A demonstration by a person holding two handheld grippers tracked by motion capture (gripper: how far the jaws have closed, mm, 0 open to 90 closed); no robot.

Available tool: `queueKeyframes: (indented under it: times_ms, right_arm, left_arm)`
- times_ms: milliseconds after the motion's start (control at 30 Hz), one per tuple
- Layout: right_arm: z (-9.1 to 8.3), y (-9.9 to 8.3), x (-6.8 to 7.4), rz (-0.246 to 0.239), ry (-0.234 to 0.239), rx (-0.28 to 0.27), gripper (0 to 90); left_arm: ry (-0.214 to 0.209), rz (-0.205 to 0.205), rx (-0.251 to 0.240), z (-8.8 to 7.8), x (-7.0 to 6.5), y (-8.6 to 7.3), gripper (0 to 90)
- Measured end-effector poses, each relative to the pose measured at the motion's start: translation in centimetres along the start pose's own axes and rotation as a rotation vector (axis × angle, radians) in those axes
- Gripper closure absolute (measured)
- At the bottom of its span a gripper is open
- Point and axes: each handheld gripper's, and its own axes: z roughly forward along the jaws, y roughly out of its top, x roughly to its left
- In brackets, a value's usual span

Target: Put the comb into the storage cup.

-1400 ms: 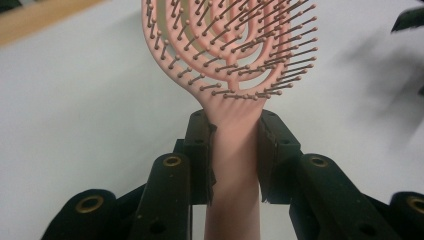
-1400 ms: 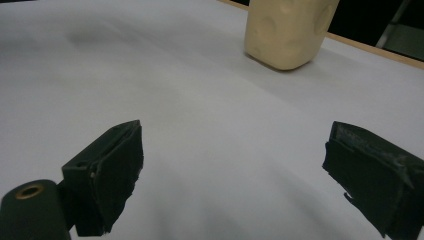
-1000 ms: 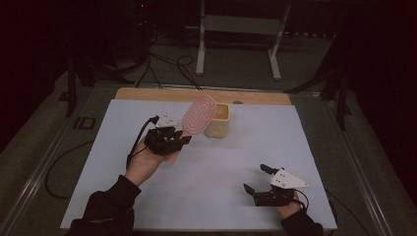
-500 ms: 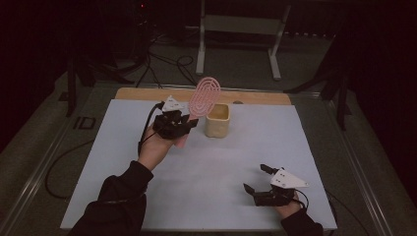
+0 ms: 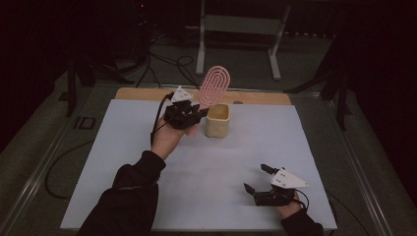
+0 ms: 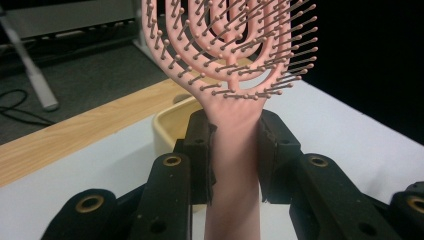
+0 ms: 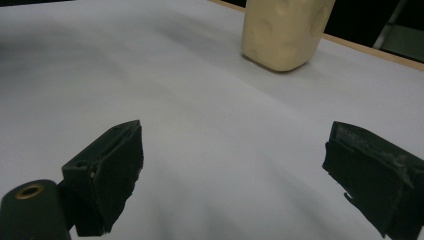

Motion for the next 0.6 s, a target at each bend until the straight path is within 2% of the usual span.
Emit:
queueKeyframes:
  times_ms: [167, 267, 300, 367, 533, 600]
  right_arm:
    - [-0.1, 0.0, 0.0, 0.005, 0.001, 0.002, 8.9]
    - [-0.1, 0.0, 0.0, 0.003, 0.003, -0.002, 8.9]
    - [-0.1, 0.0, 0.0, 0.004, 0.003, -0.002, 8.9]
    - [-0.1, 0.0, 0.0, 0.004, 0.003, -0.003, 8.9]
    - [-0.1, 0.0, -0.1, 0.007, 0.003, -0.005, 8.9]
    - [-0.1, 0.0, -0.1, 0.010, 0.000, -0.007, 8.9]
  left_arm:
    - [-0.020, 0.003, -0.026, 1.0, 0.0, 0.7, 70.6]
    - [-0.034, -0.014, -0.039, 1.5, 0.0, 1.2, 70.5]
    - [-0.024, -0.009, -0.044, 1.6, 0.0, 1.3, 70.6]
    - [-0.040, -0.024, -0.052, 1.9, 0.2, 1.7, 70.6]
    - [-0.044, -0.022, -0.073, 2.5, 0.4, 2.5, 70.6]
    - [-0.063, -0.028, -0.085, 3.0, 0.4, 2.9, 70.6]
